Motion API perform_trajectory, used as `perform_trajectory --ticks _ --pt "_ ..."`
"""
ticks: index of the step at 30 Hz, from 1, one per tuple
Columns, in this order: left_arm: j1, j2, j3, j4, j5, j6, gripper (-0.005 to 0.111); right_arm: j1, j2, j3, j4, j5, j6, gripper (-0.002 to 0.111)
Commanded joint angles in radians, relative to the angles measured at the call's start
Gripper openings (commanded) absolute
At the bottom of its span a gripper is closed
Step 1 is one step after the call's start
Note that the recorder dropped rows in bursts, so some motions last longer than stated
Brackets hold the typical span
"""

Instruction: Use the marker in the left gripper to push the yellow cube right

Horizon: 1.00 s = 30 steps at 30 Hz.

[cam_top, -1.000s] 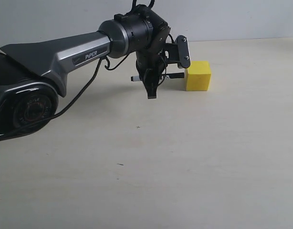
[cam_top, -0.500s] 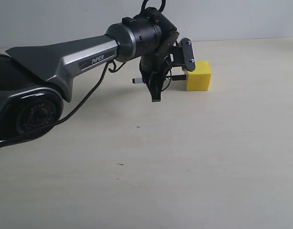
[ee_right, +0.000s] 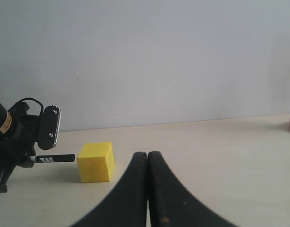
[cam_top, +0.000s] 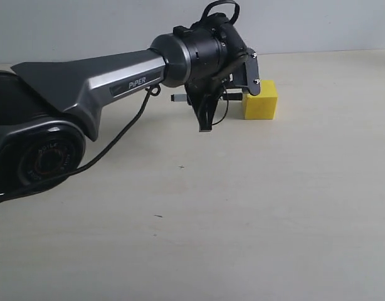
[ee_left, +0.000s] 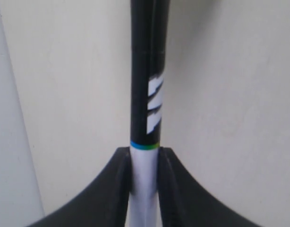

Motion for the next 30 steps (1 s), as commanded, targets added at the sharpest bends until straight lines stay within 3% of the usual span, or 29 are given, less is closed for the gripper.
perform_trajectory --ticks 1,9,15,25,30 --pt "-0.019 -0.037 0.085 0.083 -0.053 -0.093 0.000 -0.005 -0.007 0.004 -0.001 -0.005 -0.002 0.000" --pt "-0.038 -0.143 0.338 0.416 -0.201 -0.408 0.000 -0.005 -0.007 0.004 -0.001 -0.005 -0.002 0.000" --pt "-0.066 -0.190 0.525 0.818 -0.309 -0.799 0.000 -0.005 -0.007 0.004 -0.001 -0.005 -0.002 0.000" --pt "-0.095 -0.174 0.537 0.737 -0.286 -0.744 0.000 -0.005 -0.007 0.004 -0.001 -0.005 -0.002 0.000" --pt "-0.071 -0.172 0.483 0.533 -0.263 -0.588 0.000 -0.005 -0.007 0.004 -0.001 -0.005 -0.002 0.000"
